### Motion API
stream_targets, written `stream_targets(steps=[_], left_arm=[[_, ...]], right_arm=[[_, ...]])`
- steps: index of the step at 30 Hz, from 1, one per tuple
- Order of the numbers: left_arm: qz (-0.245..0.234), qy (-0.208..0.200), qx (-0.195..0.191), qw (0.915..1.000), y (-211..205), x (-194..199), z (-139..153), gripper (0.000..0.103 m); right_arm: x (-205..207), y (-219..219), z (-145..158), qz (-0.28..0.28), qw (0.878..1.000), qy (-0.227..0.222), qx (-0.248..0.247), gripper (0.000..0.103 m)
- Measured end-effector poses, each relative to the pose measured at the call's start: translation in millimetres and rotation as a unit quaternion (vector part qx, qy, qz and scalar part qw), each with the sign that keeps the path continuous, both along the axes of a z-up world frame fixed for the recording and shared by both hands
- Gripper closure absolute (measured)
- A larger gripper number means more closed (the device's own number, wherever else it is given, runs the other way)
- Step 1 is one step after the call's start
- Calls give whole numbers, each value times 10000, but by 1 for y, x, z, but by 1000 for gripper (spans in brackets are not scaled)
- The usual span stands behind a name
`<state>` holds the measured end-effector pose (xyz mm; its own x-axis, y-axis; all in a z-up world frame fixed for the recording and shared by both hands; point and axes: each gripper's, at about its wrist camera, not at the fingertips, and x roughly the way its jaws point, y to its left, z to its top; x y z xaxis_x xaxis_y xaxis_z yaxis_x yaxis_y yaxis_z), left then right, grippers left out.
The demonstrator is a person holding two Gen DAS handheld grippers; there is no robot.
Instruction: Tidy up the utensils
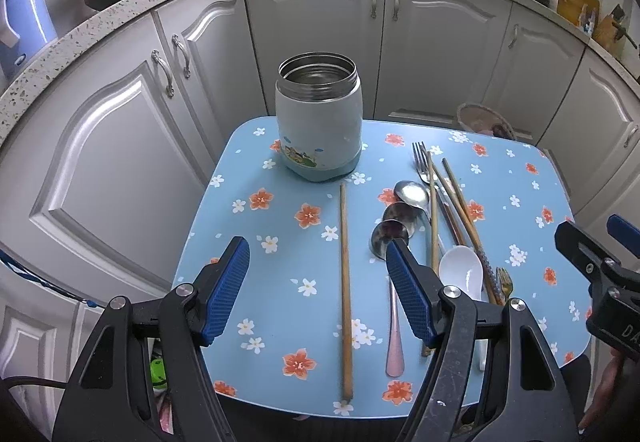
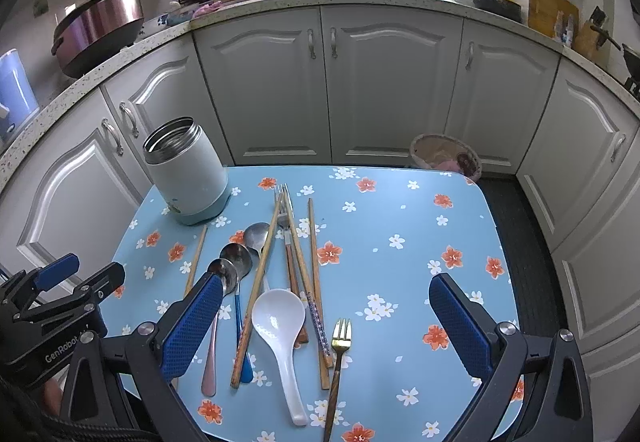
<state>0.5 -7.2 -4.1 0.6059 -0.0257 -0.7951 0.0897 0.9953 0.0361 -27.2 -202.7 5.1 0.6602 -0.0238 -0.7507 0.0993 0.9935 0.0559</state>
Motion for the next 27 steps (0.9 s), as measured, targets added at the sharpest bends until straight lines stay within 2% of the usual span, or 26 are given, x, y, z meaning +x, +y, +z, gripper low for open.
stream_targets(steps=[15,27], left_arm=[[14,87,-276,9996,0,-1,-3,32],[53,175,-319,9993,3,0,-8,32]], right_arm=[[-1,2,1,112,9999,50,-39,0],[2,5,-3,157,9997,134,-158,0]])
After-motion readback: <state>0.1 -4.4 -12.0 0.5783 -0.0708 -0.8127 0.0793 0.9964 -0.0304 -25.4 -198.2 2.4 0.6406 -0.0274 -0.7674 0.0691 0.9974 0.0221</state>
